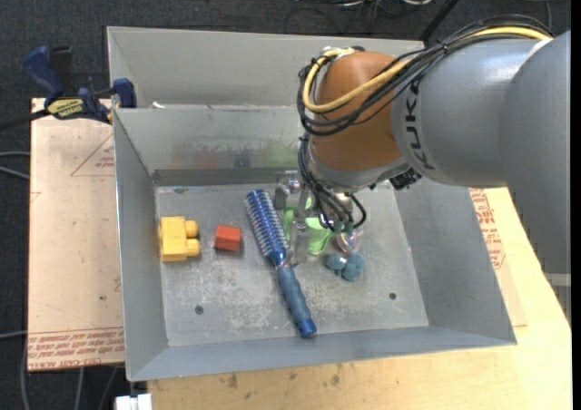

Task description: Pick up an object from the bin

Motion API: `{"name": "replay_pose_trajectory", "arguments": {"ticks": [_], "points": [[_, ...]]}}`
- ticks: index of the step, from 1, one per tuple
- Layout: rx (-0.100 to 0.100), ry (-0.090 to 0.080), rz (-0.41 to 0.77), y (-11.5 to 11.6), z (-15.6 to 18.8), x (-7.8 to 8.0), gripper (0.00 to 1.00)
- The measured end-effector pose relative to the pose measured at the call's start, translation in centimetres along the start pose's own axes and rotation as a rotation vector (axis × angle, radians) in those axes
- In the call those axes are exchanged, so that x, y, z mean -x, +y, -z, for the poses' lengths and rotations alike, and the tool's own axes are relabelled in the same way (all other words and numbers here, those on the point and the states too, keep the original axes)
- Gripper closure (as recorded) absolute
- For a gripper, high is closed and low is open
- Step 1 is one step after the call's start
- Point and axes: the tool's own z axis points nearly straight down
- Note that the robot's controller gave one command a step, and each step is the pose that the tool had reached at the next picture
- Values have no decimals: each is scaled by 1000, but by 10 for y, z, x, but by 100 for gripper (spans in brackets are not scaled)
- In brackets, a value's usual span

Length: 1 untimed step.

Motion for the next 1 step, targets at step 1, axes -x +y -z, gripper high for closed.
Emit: {"name": "replay_pose_trajectory", "arguments": {"ticks": [1], "points": [[1,4,-207,-23,-72,9,0]]}}
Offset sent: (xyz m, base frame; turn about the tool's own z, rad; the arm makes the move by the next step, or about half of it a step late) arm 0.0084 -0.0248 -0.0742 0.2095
